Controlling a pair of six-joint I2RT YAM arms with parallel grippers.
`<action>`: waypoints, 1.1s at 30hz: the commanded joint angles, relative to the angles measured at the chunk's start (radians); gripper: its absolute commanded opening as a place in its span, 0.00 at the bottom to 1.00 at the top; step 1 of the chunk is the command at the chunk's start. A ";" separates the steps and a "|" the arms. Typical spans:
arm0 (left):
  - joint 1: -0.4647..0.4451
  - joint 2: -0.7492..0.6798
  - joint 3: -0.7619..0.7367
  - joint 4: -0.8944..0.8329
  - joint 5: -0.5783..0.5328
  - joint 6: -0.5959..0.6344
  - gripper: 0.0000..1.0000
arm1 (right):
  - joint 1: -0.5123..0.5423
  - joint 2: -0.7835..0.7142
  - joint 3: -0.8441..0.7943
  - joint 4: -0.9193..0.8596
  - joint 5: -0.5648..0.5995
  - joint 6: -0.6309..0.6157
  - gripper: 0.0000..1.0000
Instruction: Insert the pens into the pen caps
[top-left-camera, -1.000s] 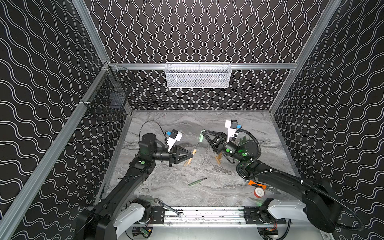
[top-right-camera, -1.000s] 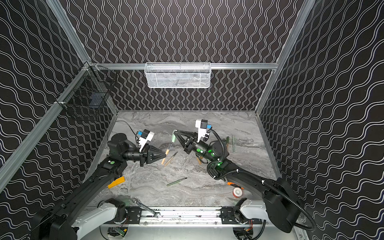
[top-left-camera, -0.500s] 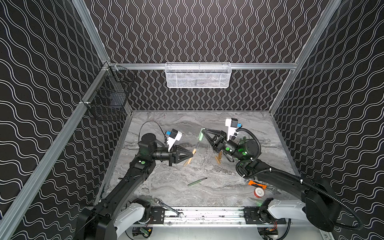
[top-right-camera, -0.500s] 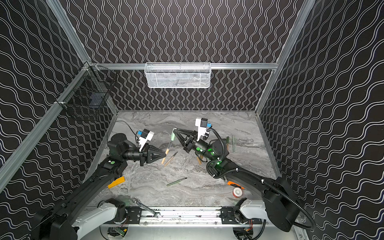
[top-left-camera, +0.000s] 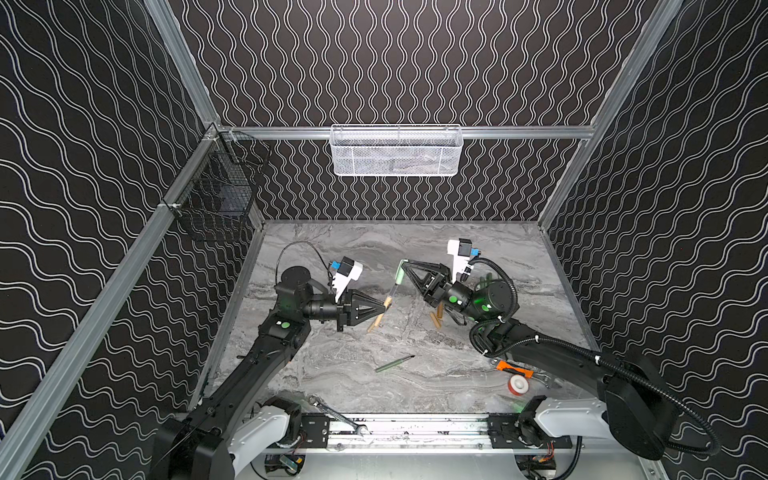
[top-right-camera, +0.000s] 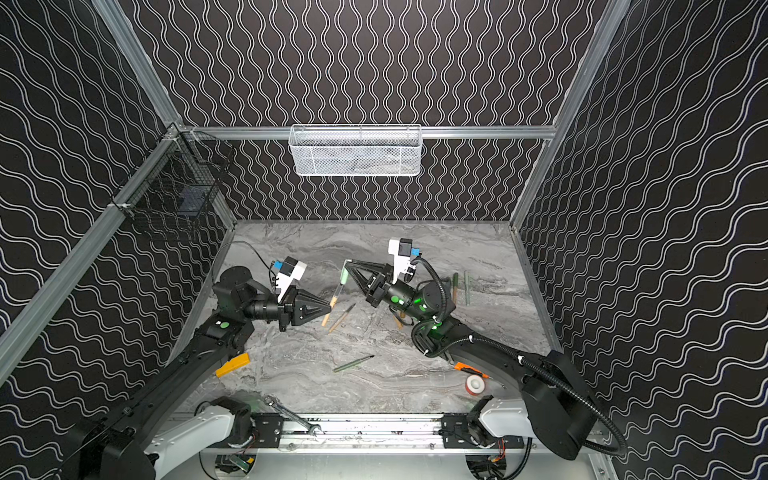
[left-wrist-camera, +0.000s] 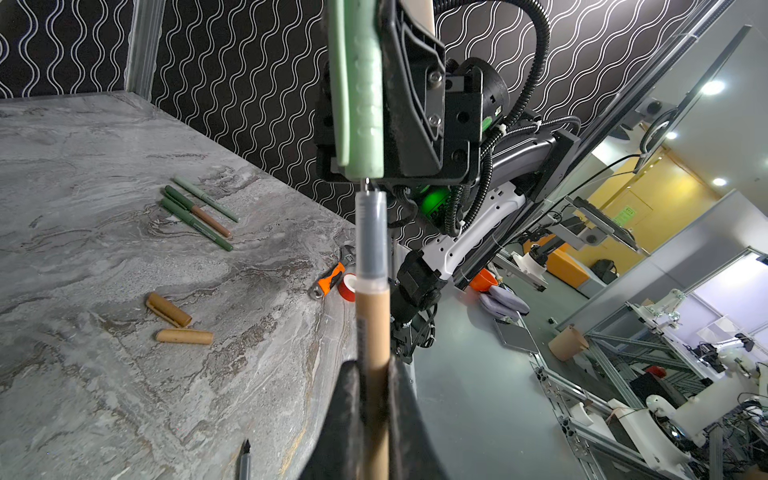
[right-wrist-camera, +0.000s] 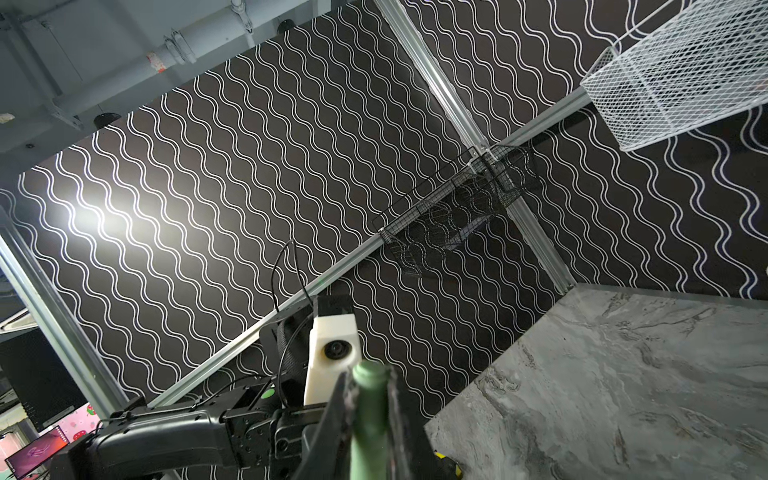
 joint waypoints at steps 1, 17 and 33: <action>0.005 0.000 -0.001 0.038 -0.002 -0.005 0.00 | 0.004 0.002 -0.006 0.054 -0.008 0.024 0.15; 0.019 -0.003 -0.009 0.076 -0.003 -0.031 0.00 | 0.058 0.016 -0.016 0.068 0.026 -0.004 0.15; 0.038 0.001 -0.053 0.329 -0.031 -0.197 0.00 | 0.127 0.002 -0.079 0.040 0.069 -0.119 0.15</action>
